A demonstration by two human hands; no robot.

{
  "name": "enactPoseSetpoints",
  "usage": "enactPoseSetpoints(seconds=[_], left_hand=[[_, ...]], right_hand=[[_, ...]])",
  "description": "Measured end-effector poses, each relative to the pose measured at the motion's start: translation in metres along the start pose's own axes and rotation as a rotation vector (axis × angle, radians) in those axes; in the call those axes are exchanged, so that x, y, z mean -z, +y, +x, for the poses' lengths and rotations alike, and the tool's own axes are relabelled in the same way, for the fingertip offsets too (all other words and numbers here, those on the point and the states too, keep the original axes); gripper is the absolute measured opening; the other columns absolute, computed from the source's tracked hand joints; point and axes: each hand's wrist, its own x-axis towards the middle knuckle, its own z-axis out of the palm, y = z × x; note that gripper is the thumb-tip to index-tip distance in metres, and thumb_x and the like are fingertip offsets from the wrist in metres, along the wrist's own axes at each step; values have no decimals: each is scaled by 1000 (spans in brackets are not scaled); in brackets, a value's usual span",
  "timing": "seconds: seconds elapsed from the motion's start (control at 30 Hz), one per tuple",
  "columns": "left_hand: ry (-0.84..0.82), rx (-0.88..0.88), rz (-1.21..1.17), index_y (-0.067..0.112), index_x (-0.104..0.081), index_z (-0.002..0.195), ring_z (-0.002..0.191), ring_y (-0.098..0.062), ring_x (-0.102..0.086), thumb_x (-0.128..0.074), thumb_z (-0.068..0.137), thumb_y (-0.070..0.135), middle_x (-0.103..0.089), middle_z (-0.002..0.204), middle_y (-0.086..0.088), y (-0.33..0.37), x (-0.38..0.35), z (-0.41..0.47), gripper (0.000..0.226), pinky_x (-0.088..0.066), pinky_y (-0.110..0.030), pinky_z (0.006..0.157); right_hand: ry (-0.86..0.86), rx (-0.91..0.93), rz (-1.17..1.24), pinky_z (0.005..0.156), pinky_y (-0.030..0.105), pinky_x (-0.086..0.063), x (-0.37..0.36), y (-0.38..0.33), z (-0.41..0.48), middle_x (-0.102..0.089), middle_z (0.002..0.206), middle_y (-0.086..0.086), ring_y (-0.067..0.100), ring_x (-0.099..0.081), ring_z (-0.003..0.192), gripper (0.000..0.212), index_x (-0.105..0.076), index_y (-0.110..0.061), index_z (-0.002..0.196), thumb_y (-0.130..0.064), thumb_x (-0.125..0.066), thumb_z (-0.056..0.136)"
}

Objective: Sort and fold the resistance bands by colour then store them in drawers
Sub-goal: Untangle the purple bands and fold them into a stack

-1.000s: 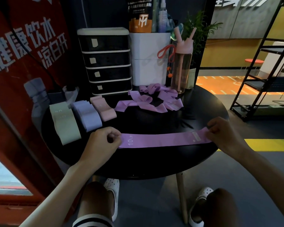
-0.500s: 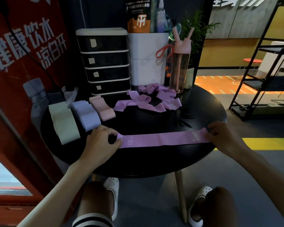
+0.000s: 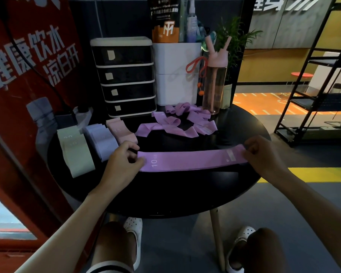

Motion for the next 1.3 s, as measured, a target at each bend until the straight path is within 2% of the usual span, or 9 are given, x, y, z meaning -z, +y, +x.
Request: enactPoseSetpoints(seconds=[0.13,0.27,0.37,0.5,0.63,0.77,1.0,1.17,1.3], left_hand=[[-81,-118,231,17,-58,112,79,-4,-52,-69,90,18,-53,91,4,-8,-7,2,25,-37,-16,66],[-73,-188,280,18,-59,116,91,-5,-50,-65,91,18,-48,106,5,-12,-8,3,25,-45,-28,85],[-42,-314,368,19,-62,112,106,-16,-51,-66,89,22,-52,111,5,-9,-13,3,23,-44,-36,94],[-61,-448,480,23,-67,103,103,-17,-53,-58,90,35,-59,106,7,16,-30,10,20,-38,-37,89],[-144,-494,570,30,-67,102,101,-14,-53,-58,91,35,-61,106,13,28,-51,14,15,-33,-33,86],[-145,-452,525,29,-68,101,101,-15,-52,-59,92,37,-60,107,12,19,-59,13,16,-36,-35,86],[-133,-476,483,30,-66,99,98,-12,-49,-58,92,42,-57,104,14,11,-62,17,16,-36,-32,82],[-122,-485,462,29,-67,99,96,-11,-49,-59,91,41,-57,102,14,11,-63,17,16,-32,-30,79],[-142,-479,463,28,-67,101,97,-11,-47,-60,91,39,-56,103,13,12,-61,17,16,-31,-29,81]], right_hand=[[-101,-43,-144,56,26,-38,-6,4,1,-57,86,2,14,-55,72,15,-58,-9,107,-12,-61,93],[0,18,-376,74,35,-38,-3,-6,-2,-56,107,10,28,-53,94,19,-60,-15,109,-24,-61,92],[-12,123,-338,88,41,-40,-10,-26,-4,-56,115,6,28,-52,106,23,-63,-17,113,-27,-63,92],[-100,258,-203,89,39,-43,-33,-50,2,-59,107,0,19,-53,100,17,-66,-20,107,-27,-64,92],[-177,206,-64,86,47,-52,-62,-70,23,-64,93,1,19,-61,87,10,-68,-14,96,-21,-67,89],[-146,259,-41,80,46,-54,-88,-77,44,-67,93,6,24,-61,90,17,-67,-10,99,-17,-70,84],[-95,228,-56,92,45,-48,-125,-81,71,-69,108,4,25,-62,104,37,-61,-12,114,-18,-74,80],[-34,148,-62,85,41,-49,-133,-88,84,-73,91,1,24,-65,93,24,-63,-15,104,-10,-66,81],[-53,163,114,77,42,-54,-121,-94,76,-67,78,-4,23,-65,83,27,-64,-8,106,3,-58,82]])
